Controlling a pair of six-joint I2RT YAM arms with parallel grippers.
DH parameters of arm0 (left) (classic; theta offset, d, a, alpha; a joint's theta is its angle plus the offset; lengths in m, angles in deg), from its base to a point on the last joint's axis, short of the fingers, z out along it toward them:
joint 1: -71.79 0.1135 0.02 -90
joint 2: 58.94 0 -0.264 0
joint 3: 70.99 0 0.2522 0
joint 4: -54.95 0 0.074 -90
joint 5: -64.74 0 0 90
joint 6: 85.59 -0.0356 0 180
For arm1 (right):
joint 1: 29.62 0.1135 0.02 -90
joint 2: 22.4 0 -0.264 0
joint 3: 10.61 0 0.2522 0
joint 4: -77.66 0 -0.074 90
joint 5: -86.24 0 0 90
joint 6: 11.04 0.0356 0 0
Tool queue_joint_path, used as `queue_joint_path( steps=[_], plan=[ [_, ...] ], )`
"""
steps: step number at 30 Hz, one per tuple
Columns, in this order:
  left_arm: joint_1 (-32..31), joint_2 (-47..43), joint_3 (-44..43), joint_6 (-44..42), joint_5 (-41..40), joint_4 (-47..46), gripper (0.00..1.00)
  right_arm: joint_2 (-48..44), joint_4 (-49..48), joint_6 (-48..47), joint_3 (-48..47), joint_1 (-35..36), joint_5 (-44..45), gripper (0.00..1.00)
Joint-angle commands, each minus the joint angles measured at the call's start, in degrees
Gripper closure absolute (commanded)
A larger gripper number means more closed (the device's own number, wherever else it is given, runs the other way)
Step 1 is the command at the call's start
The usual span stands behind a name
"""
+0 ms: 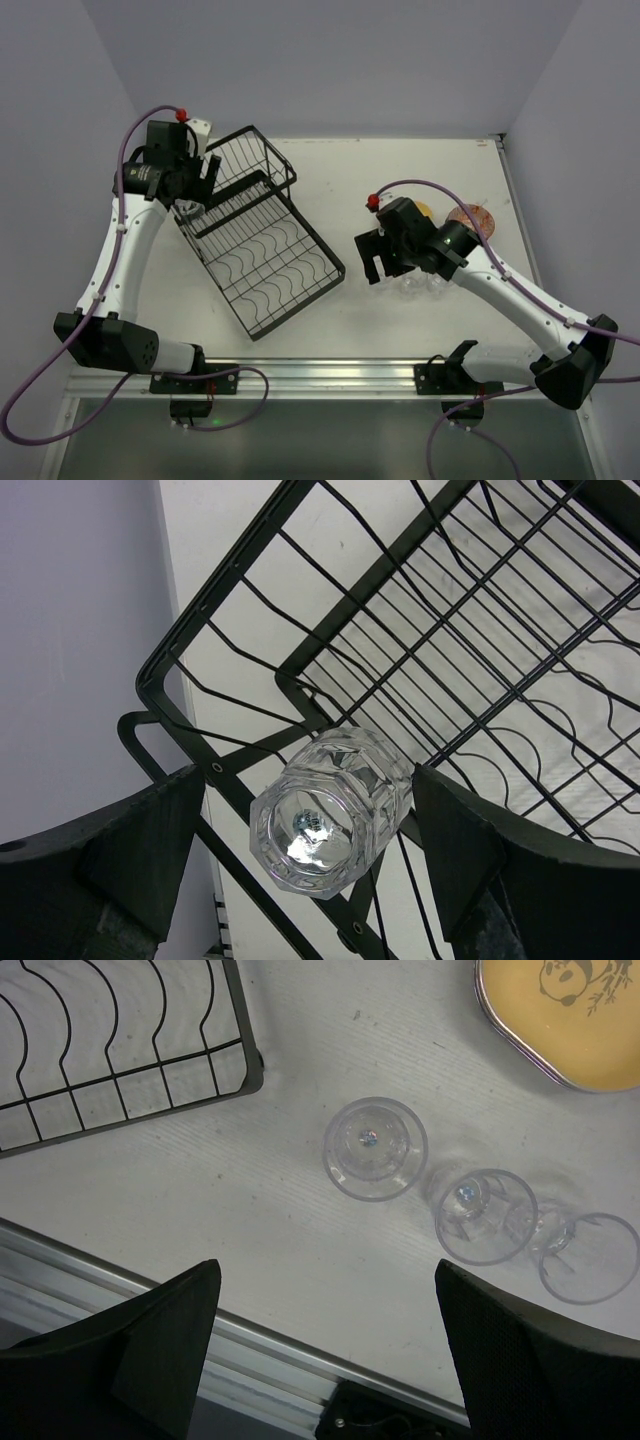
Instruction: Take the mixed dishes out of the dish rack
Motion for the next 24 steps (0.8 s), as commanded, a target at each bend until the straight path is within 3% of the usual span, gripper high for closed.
queue_joint_path(
  steps=[1, 4, 11, 19, 24],
  plan=[
    [0.4, -0.1, -0.2, -0.4, -1.1, 1.2, 0.13, -0.5, -1.2, -1.0, 0.1, 0.3, -1.0, 0.11],
    [0.4, 0.2, -1.2, -0.6, 0.6, 1.8, 0.26, -0.3, -1.2, -1.0, 0.1, 0.4, -1.0, 0.11],
    [0.4, 0.1, -0.6, -0.9, 2.4, 2.5, 0.42, -0.1, -1.0, -1.2, 0.0, 0.5, -1.0, 0.11],
    [0.4, 1.1, -0.9, -0.6, 5.9, 2.0, 0.85, -0.1, -0.9, -1.1, 0.0, 0.6, -0.7, 0.11],
    [0.4, 1.7, -2.9, -0.3, 8.6, 1.8, 0.99, -0.1, -0.8, -1.0, -0.2, 0.5, -0.4, 0.11]
  ],
)
